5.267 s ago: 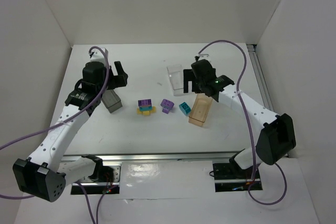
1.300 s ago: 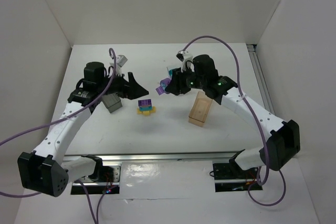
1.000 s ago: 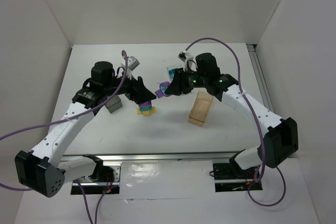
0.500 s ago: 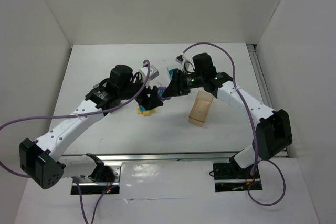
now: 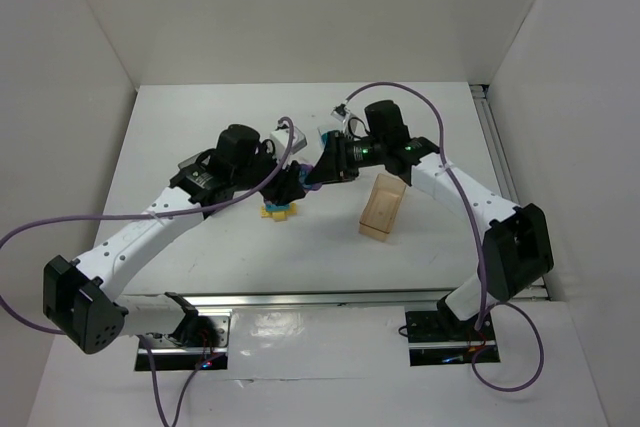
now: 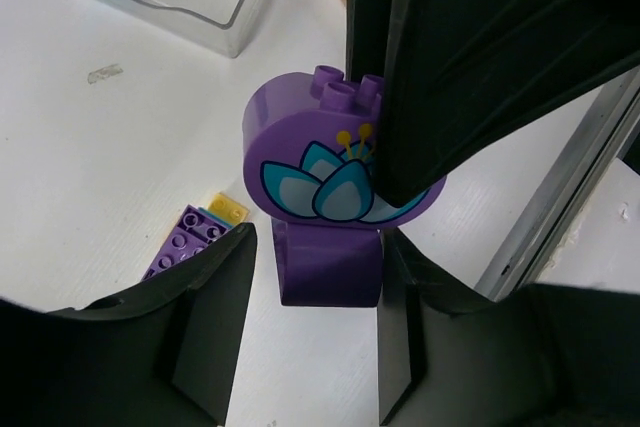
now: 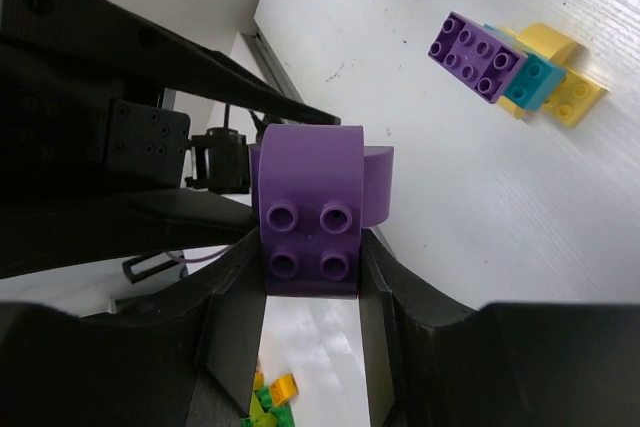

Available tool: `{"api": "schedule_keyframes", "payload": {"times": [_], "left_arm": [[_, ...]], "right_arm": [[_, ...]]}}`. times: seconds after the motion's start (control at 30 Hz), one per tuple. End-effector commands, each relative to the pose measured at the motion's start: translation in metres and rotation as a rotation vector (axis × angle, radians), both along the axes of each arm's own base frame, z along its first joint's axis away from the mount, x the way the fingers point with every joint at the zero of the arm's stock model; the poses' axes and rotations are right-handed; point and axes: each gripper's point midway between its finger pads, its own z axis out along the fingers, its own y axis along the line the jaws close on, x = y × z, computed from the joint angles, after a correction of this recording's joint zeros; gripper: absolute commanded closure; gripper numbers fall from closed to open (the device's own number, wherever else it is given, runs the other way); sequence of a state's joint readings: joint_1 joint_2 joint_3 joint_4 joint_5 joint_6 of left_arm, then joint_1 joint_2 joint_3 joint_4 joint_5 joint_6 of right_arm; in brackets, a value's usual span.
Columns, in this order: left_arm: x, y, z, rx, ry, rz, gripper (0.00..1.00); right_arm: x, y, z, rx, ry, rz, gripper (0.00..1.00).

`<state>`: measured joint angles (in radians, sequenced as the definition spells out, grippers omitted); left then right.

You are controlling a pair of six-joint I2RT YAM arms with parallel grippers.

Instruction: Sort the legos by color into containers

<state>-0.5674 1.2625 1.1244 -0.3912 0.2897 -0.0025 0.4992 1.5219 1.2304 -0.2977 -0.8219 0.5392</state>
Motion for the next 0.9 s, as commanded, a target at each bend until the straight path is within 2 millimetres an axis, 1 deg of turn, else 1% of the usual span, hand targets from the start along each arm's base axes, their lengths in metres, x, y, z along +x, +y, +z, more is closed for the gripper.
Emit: {"api": "schedule_keyframes", "payload": {"times": [0.0,0.03,0.1,0.17,0.2,0.23,0.27,0.3,0.33,0.37,0.4,0.43,0.47,0.6,0.63,0.67,0.7,0.73,0.77,0.8,0.83,0.87], "left_arm": [[0.007,-0.006,0.024,-0.031,-0.067,-0.017,0.43],[0.006,-0.007,0.024,-0.036,-0.064,-0.026,0.43],[0.005,-0.01,0.026,-0.049,-0.067,-0.042,0.49],[0.003,-0.013,0.031,-0.061,-0.07,-0.056,0.62],[0.003,-0.015,0.027,-0.061,-0.058,-0.065,0.69],[0.003,-0.015,0.027,-0.061,-0.058,-0.065,0.75],[0.003,-0.016,0.027,-0.062,-0.048,-0.074,0.84],[0.004,-0.017,0.031,-0.066,-0.056,-0.074,0.89],[0.002,-0.017,0.025,-0.057,-0.031,-0.082,0.93],[0.002,-0.017,0.025,-0.057,-0.031,-0.082,0.98],[0.003,-0.016,0.023,-0.046,-0.024,-0.071,1.0],[0.002,-0.015,0.021,-0.034,-0.019,-0.076,1.0],[0.003,-0.014,0.02,-0.029,-0.022,-0.067,1.0],[0.002,-0.008,0.005,0.003,0.006,-0.048,1.0],[0.002,-0.006,0.008,0.003,-0.005,-0.039,1.0],[0.002,-0.006,0.008,0.003,-0.005,-0.039,1.0],[0.001,-0.006,0.004,0.008,0.003,-0.039,1.0],[0.005,-0.002,0.003,0.017,0.002,-0.004,1.0],[0.009,0.003,-0.003,0.027,0.028,0.035,1.0],[0.016,0.011,-0.004,0.032,0.032,0.091,1.0],[0.027,0.025,-0.007,0.059,0.039,0.184,1.0],[0.034,0.036,-0.014,0.057,0.088,0.267,1.0]], "right_arm": [[0.004,0.004,0.017,0.047,-0.043,0.022,0.73],[0.003,0.003,0.016,0.042,-0.034,0.022,0.73],[0.003,0.003,0.016,0.041,-0.042,0.025,0.73],[0.001,0.002,0.011,0.032,-0.025,0.025,0.73],[0.001,0.002,0.011,0.031,-0.033,0.028,0.73],[0.002,0.002,0.006,0.022,-0.017,0.028,0.73],[0.0,0.001,0.003,0.018,-0.009,0.028,0.73],[0.002,0.001,0.002,0.013,-0.011,0.02,0.73],[0.003,-0.002,-0.002,0.008,-0.002,0.011,0.73],[0.009,-0.006,-0.003,0.004,-0.004,-0.009,0.73],[0.012,-0.01,-0.005,-0.005,-0.008,-0.033,0.73],[0.02,-0.019,-0.009,-0.015,-0.003,-0.068,0.73],[0.025,-0.024,-0.006,-0.017,-0.018,-0.094,0.73],[0.053,-0.053,-0.009,-0.064,-0.031,-0.225,0.73],[0.061,-0.06,-0.006,-0.069,-0.042,-0.257,0.73],[0.067,-0.063,-0.002,-0.068,-0.056,-0.275,0.73],[0.068,-0.064,-0.002,-0.072,-0.058,-0.283,0.73],[0.077,-0.071,-0.001,-0.085,-0.073,-0.322,0.73],[0.081,-0.078,-0.002,-0.109,-0.062,-0.357,0.73],[0.084,-0.084,-0.009,-0.146,-0.052,-0.396,0.73],[0.097,-0.1,-0.011,-0.218,-0.083,-0.507,0.73],[0.097,-0.113,-0.02,-0.284,-0.064,-0.565,0.73]]}}
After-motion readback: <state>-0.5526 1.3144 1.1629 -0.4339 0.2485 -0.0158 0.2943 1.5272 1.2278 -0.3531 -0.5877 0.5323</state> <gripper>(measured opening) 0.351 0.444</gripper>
